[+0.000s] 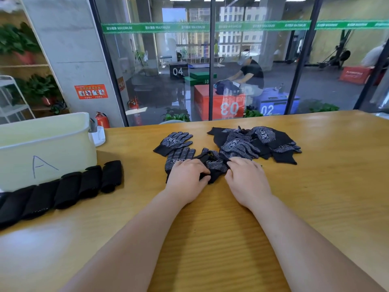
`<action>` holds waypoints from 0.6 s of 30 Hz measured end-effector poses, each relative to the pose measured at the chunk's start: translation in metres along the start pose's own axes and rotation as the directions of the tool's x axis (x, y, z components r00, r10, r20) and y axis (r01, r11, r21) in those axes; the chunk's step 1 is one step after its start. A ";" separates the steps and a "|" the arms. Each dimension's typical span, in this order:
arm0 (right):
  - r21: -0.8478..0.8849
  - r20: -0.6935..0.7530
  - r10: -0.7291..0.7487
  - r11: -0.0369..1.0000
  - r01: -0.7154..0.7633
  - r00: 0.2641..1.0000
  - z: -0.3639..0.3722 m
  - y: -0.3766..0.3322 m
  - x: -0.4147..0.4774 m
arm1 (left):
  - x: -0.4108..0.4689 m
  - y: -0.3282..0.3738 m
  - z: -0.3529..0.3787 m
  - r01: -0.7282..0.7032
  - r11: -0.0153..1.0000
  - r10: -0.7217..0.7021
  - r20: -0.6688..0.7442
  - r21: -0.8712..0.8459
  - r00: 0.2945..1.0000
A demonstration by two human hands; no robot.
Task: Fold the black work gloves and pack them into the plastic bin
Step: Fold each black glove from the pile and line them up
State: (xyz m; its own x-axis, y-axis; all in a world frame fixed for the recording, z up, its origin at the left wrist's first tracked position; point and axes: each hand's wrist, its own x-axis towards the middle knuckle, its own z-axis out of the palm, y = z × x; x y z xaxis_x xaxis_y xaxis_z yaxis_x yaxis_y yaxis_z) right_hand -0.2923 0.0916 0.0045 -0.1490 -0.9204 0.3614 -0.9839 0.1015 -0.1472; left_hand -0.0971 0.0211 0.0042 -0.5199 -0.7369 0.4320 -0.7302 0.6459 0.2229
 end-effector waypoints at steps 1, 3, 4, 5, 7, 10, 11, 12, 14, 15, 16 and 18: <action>0.019 -0.035 -0.006 1.000 0.007 0.999 -0.001 0.000 0.002 | 0.002 0.000 -0.003 0.012 1.000 -0.012 0.009 -0.003 1.000; 0.064 -0.097 -0.018 0.998 0.024 0.995 -0.002 0.002 0.005 | 0.005 0.002 -0.006 0.028 1.000 -0.028 0.016 0.006 0.999; 0.090 -0.127 -0.021 0.995 0.033 0.992 -0.003 0.004 0.006 | 0.005 0.003 -0.006 0.026 0.999 -0.026 0.005 0.020 1.000; 0.117 -0.153 -0.021 0.992 0.040 0.988 -0.005 0.006 0.006 | 0.005 0.003 -0.007 0.023 0.999 -0.023 -0.021 0.026 1.000; 0.185 -0.197 -0.015 0.981 0.052 0.980 -0.009 0.011 0.006 | 0.005 0.003 -0.011 0.043 0.999 -0.045 -0.096 -0.023 0.994; 0.284 -0.267 -0.016 0.954 0.095 0.963 -0.021 0.020 0.008 | 0.008 0.004 -0.031 0.101 0.987 -0.117 -0.136 -0.123 0.984; 0.309 -0.295 -0.018 0.944 0.113 0.955 -0.028 0.022 0.008 | 0.011 0.003 -0.042 0.121 0.980 -0.142 -0.130 -0.161 0.981; 0.330 -0.331 -0.016 0.935 0.131 0.943 -0.036 0.022 0.010 | 0.013 0.001 -0.054 0.137 0.968 -0.166 -0.127 -0.209 0.978; 0.389 -0.386 0.008 0.908 0.154 0.923 -0.056 0.018 0.013 | 0.019 -0.004 -0.081 0.159 0.937 -0.208 -0.131 -0.311 0.969; 0.434 -0.399 0.017 0.884 0.172 0.917 -0.069 0.013 0.015 | 0.021 -0.007 -0.096 0.159 0.924 -0.220 -0.142 -0.348 0.965; 0.476 -0.406 0.015 0.857 0.198 0.914 -0.081 0.008 0.017 | 0.023 -0.011 -0.107 0.155 0.912 -0.226 -0.151 -0.379 0.962; 0.540 -0.404 -0.002 0.807 0.240 0.915 -0.106 -0.005 0.022 | 0.026 -0.017 -0.132 0.146 0.893 -0.230 -0.151 -0.426 0.961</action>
State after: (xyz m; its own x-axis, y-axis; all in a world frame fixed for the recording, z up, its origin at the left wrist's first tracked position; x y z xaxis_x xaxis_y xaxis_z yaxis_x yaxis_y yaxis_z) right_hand -0.3015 0.1108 0.1108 -0.1739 -0.6899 0.7027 -0.7764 -0.3429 -0.5288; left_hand -0.0394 0.0172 0.1269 -0.2651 -0.8265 0.4966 -0.5395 0.5540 0.6341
